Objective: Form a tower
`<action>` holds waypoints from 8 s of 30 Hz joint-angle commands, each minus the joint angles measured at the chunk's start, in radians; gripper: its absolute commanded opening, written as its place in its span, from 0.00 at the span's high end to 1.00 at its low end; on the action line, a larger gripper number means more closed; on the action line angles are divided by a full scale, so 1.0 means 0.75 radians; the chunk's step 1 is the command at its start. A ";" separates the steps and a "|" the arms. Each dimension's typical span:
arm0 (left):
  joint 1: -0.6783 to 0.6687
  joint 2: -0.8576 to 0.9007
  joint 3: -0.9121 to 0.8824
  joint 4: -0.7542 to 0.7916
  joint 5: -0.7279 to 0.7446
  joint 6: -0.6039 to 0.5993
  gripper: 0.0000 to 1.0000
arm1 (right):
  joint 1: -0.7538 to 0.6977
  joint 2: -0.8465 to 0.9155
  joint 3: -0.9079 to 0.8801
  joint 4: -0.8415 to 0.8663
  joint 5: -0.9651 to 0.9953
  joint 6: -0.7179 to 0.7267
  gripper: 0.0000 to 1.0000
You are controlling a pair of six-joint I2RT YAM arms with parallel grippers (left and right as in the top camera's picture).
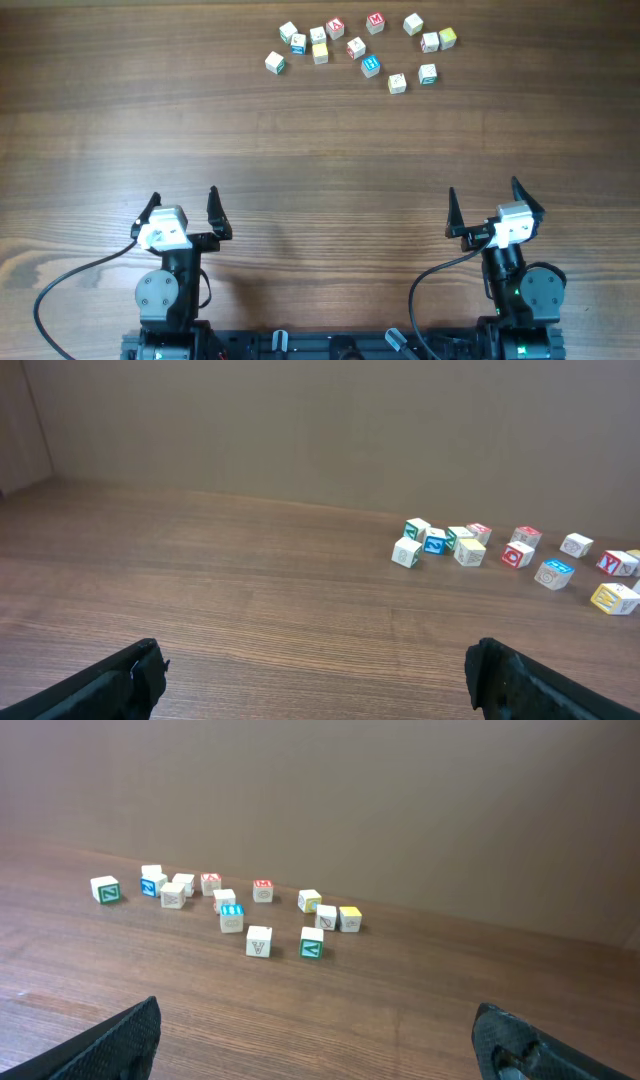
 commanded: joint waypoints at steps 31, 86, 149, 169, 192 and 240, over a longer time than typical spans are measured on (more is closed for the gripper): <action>-0.004 -0.009 -0.012 0.007 0.006 0.021 0.00 | -0.007 -0.011 -0.001 0.007 0.014 -0.016 0.00; -0.328 1.076 1.101 -0.551 0.449 -0.080 0.00 | -0.007 -0.007 -0.001 0.007 0.014 -0.016 0.00; -0.426 2.248 2.409 -1.057 0.387 -0.260 0.00 | -0.007 -0.007 -0.001 0.007 0.014 -0.016 0.00; -0.494 2.763 2.679 -0.624 0.286 -0.342 0.00 | -0.007 -0.007 -0.001 0.007 0.014 -0.016 0.00; -0.410 3.277 2.678 -0.401 0.196 -0.545 0.01 | -0.007 -0.007 -0.001 0.007 0.014 -0.016 0.00; -0.477 3.050 2.679 -0.710 0.049 -0.465 0.73 | -0.007 -0.007 -0.001 0.007 0.014 -0.016 0.00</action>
